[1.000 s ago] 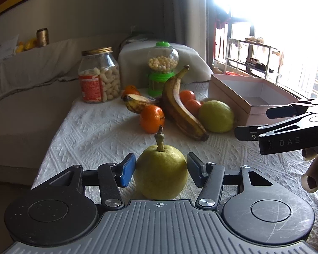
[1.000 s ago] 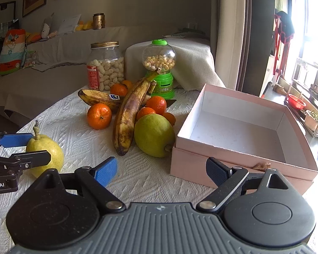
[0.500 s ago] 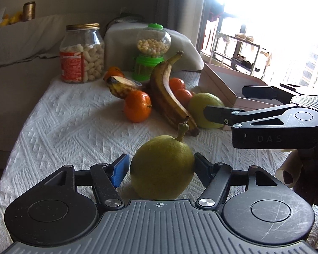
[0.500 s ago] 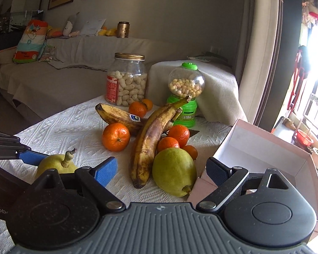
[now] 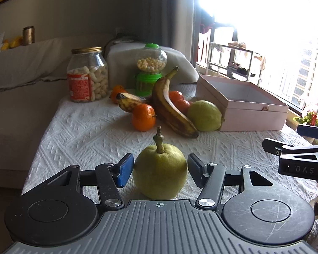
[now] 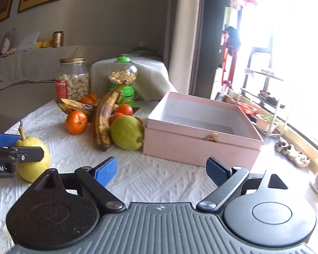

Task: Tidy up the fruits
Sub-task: 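Lift the yellow pear off the table with the left gripper, then carry the yellow pear with the left gripper toward the pink box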

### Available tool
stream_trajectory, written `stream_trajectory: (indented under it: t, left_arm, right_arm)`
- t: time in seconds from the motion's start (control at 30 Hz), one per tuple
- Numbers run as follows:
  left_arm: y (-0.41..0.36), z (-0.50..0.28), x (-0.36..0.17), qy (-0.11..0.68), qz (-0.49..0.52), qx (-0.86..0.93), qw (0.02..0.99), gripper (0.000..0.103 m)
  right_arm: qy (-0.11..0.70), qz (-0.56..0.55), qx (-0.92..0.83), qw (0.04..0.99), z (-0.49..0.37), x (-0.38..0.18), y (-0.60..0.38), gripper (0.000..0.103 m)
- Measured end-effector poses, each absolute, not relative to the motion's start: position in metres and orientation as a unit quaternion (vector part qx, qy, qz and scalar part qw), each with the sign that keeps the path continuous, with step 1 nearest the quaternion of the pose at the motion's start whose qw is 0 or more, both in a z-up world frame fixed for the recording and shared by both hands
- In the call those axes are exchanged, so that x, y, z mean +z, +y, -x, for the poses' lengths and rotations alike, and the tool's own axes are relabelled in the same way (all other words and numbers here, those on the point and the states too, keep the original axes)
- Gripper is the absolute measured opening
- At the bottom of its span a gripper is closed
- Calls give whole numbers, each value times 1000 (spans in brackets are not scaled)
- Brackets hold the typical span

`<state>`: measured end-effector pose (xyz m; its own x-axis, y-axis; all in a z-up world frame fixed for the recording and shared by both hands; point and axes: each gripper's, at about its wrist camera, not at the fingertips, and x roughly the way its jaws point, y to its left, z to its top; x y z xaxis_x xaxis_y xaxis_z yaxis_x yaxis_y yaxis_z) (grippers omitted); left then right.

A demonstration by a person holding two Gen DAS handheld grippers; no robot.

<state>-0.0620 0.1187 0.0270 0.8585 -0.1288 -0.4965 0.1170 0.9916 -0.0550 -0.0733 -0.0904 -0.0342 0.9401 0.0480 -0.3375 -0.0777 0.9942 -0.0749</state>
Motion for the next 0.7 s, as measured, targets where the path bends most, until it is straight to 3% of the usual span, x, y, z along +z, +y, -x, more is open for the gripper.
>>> stream_trajectory:
  t: [0.27,0.5,0.7]
  left_arm:
    - [130,119,50,231,5,-58,971,62]
    - [186,197,78,193,23,25,981,62]
    - [244,238,71,201,88,92,971,61]
  right_arm:
    - [185,22,-77,980,130,-58,-113,92]
    - [123,-60,-108,985,138,0,-117,92]
    - [118,13,-36,992,153,6,-74,92]
